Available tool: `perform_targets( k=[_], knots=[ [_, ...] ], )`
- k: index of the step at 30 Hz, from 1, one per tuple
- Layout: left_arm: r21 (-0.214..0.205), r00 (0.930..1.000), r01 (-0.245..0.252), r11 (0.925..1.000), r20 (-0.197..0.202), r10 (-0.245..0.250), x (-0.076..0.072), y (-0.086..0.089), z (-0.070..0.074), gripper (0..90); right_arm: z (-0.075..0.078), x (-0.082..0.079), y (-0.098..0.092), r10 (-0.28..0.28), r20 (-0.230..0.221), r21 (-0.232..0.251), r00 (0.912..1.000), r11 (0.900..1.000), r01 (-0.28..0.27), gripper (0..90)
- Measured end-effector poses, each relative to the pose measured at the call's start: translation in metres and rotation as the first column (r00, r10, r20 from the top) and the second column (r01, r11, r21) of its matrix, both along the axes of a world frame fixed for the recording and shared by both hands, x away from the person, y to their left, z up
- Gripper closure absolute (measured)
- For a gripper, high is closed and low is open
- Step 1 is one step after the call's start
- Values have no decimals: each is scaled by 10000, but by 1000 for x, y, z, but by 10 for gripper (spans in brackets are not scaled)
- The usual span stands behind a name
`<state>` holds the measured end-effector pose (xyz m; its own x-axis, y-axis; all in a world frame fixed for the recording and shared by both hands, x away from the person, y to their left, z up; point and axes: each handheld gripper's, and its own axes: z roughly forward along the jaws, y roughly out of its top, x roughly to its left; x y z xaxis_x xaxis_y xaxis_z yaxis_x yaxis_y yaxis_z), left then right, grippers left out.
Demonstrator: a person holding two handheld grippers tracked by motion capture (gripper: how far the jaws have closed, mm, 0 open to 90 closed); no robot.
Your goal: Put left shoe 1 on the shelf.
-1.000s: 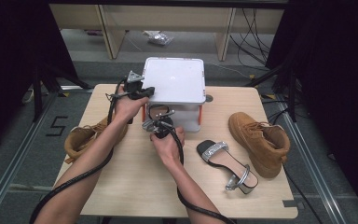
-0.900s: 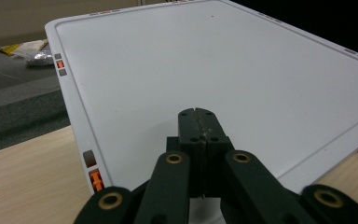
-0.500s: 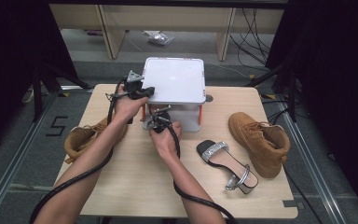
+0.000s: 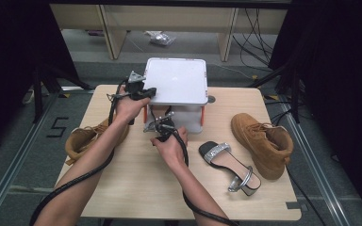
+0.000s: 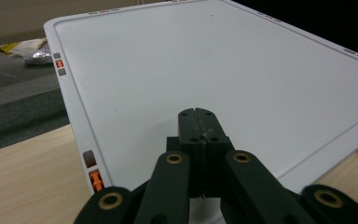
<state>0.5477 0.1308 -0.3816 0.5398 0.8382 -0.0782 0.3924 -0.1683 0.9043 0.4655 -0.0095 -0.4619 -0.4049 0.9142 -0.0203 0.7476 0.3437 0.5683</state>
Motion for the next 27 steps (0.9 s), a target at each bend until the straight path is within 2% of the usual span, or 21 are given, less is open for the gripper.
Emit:
perform_targets(
  k=[2, 5, 7, 10, 12, 13, 20, 23, 27],
  knots=[
    [-21, 10000, -4, 10000, -10, 4, 0, 0, 0, 898, 3, -8, -7, 310, 65, 35, 9995, 9995, -310, 420],
    [84, 10000, -42, 10000, -35, 43, 0, 0, 1, 898, 3, -16, -17, 635, 24, 468, 9980, 9969, -635, 629],
    [79, 10000, -53, 10000, -42, 53, 0, 0, 1, 898, 0, -17, -21, 778, -61, 578, 9970, 9953, -773, 760],
    [78, 10000, -55, 10000, -40, 56, 0, 0, 0, 898, -6, -15, -24, 667, -68, 597, 9978, 9960, -662, 866],
    [76, 10000, -51, 10000, -38, 51, 0, 0, 0, 898, -7, -14, -24, 672, -18, 646, 9977, 9957, -669, 885],
    [19, 10000, -32, 10000, -8, 32, 0, 0, 0, 898, -8, -12, -22, 557, 73, 836, 9984, 9949, -562, 900],
    [6, 10000, -63, 10000, -58, 63, 0, 0, 0, 898, -11, -4, -14, 443, 398, 1177, 9982, 9918, -487, 900],
    [-24, 9999, -79, 10000, -129, 79, 0, 0, 1, 898, -12, 0, -12, 293, 641, 1093, 9975, 9933, -362, 900],
    [-15, 9998, -84, 10000, -158, 83, 0, 0, 1, 899, -12, 0, -9, 213, 625, 1130, 9978, 9932, -283, 900]
  ],
)
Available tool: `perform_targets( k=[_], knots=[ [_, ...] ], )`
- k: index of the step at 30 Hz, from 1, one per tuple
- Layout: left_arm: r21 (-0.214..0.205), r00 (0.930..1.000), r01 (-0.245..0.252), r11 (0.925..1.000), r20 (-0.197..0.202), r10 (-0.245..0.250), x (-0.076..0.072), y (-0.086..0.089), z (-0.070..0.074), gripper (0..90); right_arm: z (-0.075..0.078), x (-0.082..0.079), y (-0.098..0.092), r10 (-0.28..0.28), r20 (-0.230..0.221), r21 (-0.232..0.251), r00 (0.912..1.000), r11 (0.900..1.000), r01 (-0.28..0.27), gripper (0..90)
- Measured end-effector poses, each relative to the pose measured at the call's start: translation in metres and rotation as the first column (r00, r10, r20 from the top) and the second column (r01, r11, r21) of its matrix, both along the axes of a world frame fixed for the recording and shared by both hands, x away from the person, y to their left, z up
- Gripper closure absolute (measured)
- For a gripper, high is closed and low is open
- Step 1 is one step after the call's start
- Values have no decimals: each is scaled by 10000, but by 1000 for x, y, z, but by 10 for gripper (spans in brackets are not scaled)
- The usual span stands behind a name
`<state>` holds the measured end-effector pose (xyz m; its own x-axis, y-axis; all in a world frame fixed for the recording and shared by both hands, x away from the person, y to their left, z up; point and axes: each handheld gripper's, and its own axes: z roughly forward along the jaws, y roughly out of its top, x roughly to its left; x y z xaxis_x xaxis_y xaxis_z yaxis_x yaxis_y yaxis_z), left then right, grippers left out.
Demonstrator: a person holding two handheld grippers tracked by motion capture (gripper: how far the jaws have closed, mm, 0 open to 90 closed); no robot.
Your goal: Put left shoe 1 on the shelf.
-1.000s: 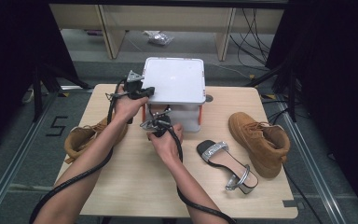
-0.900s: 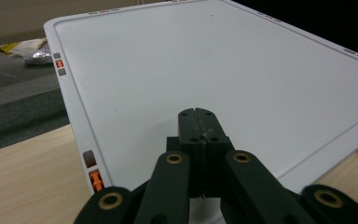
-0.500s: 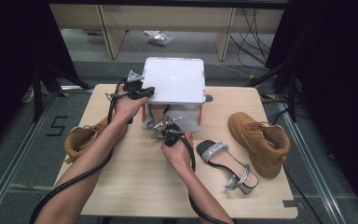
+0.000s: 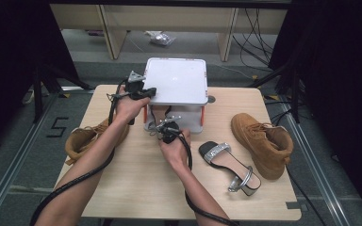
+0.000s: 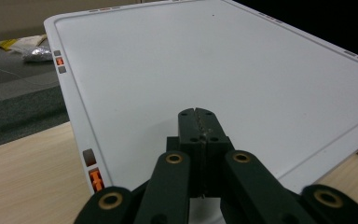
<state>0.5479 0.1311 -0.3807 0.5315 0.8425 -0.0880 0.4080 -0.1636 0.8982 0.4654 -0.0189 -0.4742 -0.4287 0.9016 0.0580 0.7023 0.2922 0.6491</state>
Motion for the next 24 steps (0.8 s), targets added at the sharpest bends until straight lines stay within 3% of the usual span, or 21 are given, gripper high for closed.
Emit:
perform_targets(
  k=[12, 24],
  knots=[
    [35, 10000, 37, 10000, -62, -37, 1, 1, 1, 899, 5, 9, 10, -33, 408, 417, 9992, 9991, 16, 900],
    [-213, 9999, 42, 9998, -146, -45, 2, 2, 0, 899, 6, 26, 22, 9, 702, 342, 9975, 9994, -33, 900]
  ],
)
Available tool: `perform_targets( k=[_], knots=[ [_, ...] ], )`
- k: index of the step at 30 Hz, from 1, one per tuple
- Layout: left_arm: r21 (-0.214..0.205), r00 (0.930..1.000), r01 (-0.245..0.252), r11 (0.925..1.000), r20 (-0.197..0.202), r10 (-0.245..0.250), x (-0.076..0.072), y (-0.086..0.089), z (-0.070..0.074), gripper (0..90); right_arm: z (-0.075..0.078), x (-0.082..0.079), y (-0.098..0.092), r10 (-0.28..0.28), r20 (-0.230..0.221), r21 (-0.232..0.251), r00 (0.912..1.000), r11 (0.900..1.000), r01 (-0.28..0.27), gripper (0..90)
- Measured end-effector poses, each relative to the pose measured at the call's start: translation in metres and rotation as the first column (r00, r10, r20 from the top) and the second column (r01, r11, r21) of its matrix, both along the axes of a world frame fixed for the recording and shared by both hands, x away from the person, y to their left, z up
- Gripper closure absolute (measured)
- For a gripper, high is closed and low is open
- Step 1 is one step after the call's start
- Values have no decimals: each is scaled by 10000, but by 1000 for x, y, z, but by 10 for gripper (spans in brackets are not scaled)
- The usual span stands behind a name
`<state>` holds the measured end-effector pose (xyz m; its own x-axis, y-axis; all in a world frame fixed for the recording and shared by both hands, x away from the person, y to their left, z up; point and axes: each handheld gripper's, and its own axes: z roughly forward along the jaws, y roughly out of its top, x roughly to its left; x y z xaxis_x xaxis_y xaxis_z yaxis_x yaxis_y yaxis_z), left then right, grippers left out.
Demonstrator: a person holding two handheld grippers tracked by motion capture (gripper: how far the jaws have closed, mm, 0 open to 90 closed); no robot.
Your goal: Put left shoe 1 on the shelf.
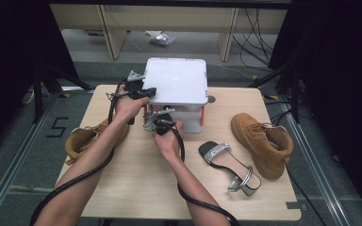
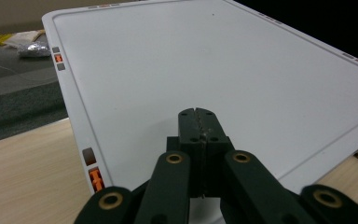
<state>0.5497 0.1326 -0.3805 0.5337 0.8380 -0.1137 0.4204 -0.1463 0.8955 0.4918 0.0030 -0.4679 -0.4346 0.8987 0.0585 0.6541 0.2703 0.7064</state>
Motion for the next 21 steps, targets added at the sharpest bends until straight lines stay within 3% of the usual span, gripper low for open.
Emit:
perform_targets(
  k=[21],
  knots=[
    [10, 10000, 2, 10000, 16, -2, 0, 0, 0, 899, -16, 13, 7, -13, 441, -408, 9990, 9992, 31, 886]
  ],
)
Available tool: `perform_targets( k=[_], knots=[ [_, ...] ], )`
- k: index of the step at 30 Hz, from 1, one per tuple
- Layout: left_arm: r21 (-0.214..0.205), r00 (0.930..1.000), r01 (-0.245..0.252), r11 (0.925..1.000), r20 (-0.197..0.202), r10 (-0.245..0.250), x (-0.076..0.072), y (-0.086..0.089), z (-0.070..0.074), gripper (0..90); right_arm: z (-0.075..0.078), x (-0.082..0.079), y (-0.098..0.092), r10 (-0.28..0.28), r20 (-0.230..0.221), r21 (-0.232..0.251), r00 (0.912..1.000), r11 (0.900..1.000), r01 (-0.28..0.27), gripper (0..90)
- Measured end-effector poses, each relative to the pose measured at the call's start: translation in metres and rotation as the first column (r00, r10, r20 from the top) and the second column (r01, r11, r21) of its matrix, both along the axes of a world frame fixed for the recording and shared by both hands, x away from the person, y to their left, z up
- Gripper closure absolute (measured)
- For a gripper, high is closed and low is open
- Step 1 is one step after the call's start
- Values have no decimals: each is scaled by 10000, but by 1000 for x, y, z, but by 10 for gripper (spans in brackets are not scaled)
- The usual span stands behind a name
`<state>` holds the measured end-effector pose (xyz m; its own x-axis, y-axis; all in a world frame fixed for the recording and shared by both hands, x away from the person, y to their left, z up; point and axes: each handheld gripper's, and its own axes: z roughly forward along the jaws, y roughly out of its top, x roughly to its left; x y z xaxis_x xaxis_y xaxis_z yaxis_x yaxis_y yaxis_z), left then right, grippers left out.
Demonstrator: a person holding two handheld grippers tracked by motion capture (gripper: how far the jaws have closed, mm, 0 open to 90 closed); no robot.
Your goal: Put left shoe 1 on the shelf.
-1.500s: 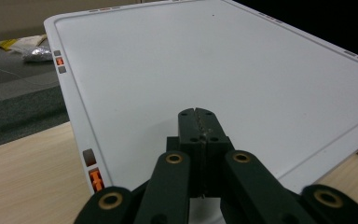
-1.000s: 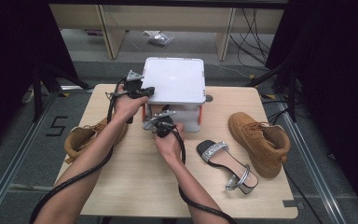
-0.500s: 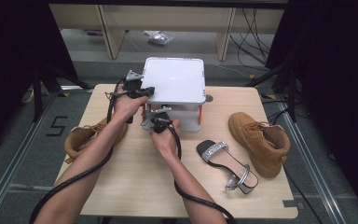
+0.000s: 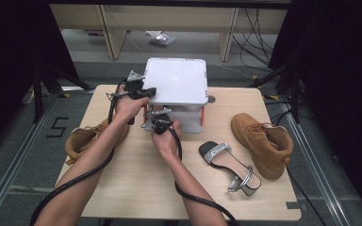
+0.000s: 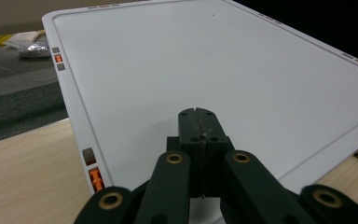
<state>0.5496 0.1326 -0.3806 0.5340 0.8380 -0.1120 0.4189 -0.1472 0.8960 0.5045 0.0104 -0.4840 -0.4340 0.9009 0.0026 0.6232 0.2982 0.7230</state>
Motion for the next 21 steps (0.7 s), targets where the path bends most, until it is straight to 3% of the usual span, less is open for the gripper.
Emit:
perform_targets(
  k=[10, 13, 17, 20, 21],
  knots=[
    [-4, 10000, 4, 10000, -5, -4, 0, 0, 0, 900, -7, 4, 4, 162, 147, -178, 9998, 9997, -159, 864],
    [12, 10000, 7, 10000, 1, -7, 0, 0, 0, 899, -7, 2, 5, 162, 22, -21, 9999, 9999, -162, 855],
    [111, 10000, 25, 9999, 55, -26, 0, 0, 0, 899, 4, -5, -2, 418, 28, -10, 9991, 9991, -418, 815],
    [117, 10000, -24, 9999, 44, 23, -1, 0, 0, 899, 12, -12, -7, 583, -461, 36, 9972, 9983, -582, 744],
    [120, 10000, -33, 9999, 54, 32, -1, 0, 0, 899, 14, -14, -11, 771, -385, -77, 9963, 9970, -775, 724]
  ],
)
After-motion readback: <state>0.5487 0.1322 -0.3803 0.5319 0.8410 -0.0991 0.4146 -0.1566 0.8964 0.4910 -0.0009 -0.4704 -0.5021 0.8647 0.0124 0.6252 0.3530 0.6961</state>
